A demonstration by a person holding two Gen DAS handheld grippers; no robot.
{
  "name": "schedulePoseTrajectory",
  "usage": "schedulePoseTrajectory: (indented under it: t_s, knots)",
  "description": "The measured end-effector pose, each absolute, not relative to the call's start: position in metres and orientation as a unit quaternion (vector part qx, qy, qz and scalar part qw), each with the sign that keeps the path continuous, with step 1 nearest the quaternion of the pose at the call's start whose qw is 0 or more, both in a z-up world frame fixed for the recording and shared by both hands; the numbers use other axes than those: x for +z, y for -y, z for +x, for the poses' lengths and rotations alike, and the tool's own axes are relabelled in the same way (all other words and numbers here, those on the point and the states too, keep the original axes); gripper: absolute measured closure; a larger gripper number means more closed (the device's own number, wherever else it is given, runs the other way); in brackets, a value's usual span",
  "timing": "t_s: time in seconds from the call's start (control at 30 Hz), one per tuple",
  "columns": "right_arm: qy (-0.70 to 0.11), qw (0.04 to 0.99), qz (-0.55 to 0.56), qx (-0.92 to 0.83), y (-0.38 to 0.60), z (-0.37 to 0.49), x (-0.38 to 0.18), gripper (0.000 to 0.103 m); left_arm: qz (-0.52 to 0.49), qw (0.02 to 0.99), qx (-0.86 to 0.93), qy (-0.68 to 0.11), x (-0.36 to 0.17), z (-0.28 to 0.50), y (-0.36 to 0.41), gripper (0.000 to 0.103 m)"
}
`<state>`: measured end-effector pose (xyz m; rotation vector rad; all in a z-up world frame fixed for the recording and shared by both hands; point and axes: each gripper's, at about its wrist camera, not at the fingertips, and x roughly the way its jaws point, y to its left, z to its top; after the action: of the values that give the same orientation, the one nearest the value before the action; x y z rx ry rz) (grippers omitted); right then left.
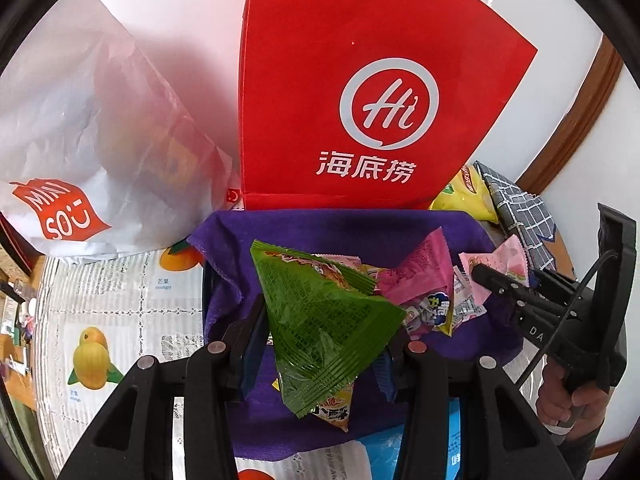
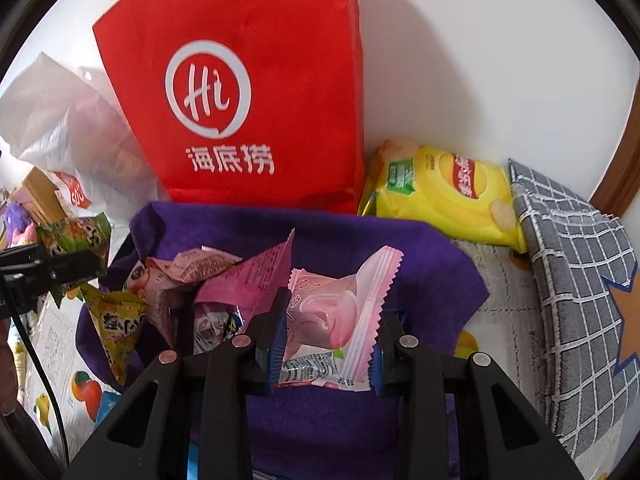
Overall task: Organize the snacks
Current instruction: 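Carry the green bag and pink candy in both tools over the purple towel, then open the right tool to drop the pink candy while the left tool releases the green bag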
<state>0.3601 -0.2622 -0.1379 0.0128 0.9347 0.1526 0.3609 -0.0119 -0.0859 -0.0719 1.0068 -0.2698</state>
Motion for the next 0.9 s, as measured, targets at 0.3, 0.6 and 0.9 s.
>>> schedulePoseTrajectory:
  t_s: [0.3, 0.6, 0.9]
  knots:
    - [-0.465, 0.882, -0.001, 0.081, 0.257, 0.363, -0.147, 0.069, -0.036, 0.865, -0.129, -0.484, -0.088, 0.364, 0.011, 0.059]
    - [-0.47, 0.879, -0.005, 0.082, 0.255, 0.364, -0.149, 0.068, -0.032, 0.859, -0.131, -0.494, -0.093, 0.366, 0.015, 0.059]
    - [-0.465, 0.882, -0.003, 0.08, 0.26, 0.362, -0.141, 0.058, -0.033, 0.851, -0.126, -0.509, -0.1, 0.368, 0.015, 0.059]
